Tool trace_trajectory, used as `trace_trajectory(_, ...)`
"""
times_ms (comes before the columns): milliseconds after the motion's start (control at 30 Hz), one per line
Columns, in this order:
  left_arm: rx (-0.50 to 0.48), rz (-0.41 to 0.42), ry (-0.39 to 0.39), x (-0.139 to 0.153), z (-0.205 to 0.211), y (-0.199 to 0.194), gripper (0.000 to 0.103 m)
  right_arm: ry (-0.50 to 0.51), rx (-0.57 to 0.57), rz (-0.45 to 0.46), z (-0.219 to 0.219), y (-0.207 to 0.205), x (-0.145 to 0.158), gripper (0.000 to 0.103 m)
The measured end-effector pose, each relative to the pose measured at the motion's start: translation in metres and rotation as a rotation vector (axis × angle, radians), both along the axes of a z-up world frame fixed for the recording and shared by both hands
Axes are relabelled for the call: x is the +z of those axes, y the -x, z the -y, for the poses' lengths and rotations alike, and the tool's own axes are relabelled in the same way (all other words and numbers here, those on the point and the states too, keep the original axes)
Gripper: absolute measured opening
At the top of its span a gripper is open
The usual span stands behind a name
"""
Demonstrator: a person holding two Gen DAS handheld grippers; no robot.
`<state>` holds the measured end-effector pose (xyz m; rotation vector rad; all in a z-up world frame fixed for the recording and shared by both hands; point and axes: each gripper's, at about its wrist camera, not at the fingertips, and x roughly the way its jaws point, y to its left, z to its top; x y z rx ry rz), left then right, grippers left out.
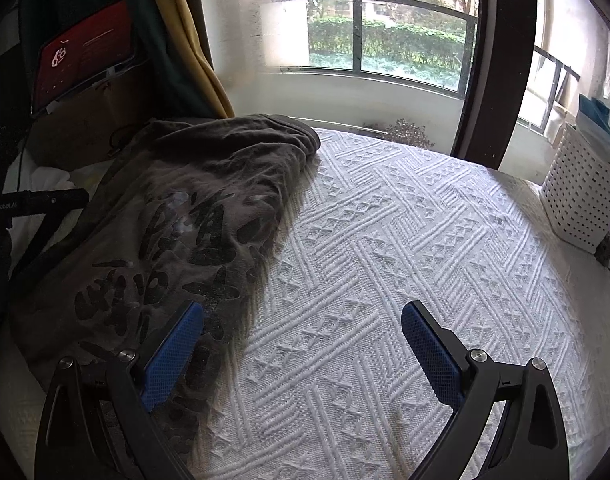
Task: Fold small clothes
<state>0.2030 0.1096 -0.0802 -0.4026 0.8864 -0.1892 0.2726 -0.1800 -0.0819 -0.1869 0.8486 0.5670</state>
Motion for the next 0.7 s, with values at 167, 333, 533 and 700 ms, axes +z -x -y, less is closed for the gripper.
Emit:
trace_trajectory(167, -0.048, -0.046, -0.018, -0.010, 0.013, -0.012, 0.018, -0.002, 0.007, -0.001, -0.002, 0.001, 0.000, 0.100)
trace_trajectory(333, -0.042, -0.030, -0.176, 0.002, 0.019, -0.007, 0.005, -0.002, -0.005, 0.000, 0.001, 0.000, 0.001, 0.100)
trace_trajectory(533, -0.043, -0.044, -0.433, 0.003, 0.027, 0.006, 0.005, -0.015, -0.004, -0.020, -0.001, -0.002, -0.002, 0.100)
trace_trajectory(700, -0.041, -0.077, -0.382, 0.004, 0.017, 0.003, 0.010, -0.019, 0.048, -0.020, -0.016, 0.001, 0.002, 0.100)
